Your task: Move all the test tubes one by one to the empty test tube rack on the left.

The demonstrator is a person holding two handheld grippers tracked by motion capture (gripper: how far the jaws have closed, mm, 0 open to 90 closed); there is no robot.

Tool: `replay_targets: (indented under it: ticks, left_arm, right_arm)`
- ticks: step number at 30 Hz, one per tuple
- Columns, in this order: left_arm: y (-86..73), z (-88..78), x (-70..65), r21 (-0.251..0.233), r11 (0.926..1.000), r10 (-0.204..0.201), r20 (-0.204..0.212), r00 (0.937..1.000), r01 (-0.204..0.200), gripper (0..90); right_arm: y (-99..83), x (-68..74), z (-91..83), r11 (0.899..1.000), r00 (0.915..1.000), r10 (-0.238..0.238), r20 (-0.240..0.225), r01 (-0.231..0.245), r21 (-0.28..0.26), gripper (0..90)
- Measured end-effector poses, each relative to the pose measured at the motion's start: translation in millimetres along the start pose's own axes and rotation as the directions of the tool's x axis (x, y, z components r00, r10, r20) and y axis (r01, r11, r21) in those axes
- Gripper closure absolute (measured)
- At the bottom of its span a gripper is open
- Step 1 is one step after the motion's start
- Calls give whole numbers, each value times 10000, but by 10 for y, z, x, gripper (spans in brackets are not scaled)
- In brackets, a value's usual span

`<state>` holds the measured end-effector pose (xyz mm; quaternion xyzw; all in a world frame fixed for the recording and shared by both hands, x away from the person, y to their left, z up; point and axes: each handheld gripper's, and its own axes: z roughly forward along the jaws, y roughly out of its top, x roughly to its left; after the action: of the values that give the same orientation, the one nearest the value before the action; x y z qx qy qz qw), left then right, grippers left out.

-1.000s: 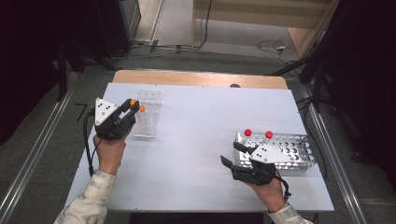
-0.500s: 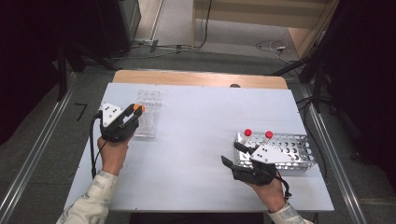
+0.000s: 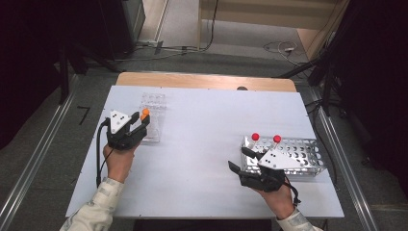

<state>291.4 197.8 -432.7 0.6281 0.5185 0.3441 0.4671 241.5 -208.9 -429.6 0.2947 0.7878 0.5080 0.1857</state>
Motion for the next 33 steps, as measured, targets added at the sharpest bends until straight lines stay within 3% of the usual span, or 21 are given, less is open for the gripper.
replay_targets:
  ticks: [4,9,13,21,33]
  left_arm:
    - [21,-45,7,-60,9998,-204,193,9996,205,509]
    - [56,-105,-40,-46,9992,-407,85,9991,408,291]
    - [74,-144,-108,-42,9993,-370,86,9993,370,213]
    - [94,-195,-201,-195,9995,-259,153,9995,262,148]
    - [67,-198,-339,-112,9995,-299,720,9970,308,138]
  right_arm:
    - [-4,-22,-35,9999,9999,66,83,-65,-83,324]
    - [-19,-63,-109,9997,9995,163,265,-159,-172,323]
    - [-44,-107,-172,9996,9986,218,491,-208,-205,323]
    - [-134,-301,-364,9982,9910,545,1220,-509,-328,323]
    - [-291,-565,-476,9957,9643,927,2481,-896,-240,327]
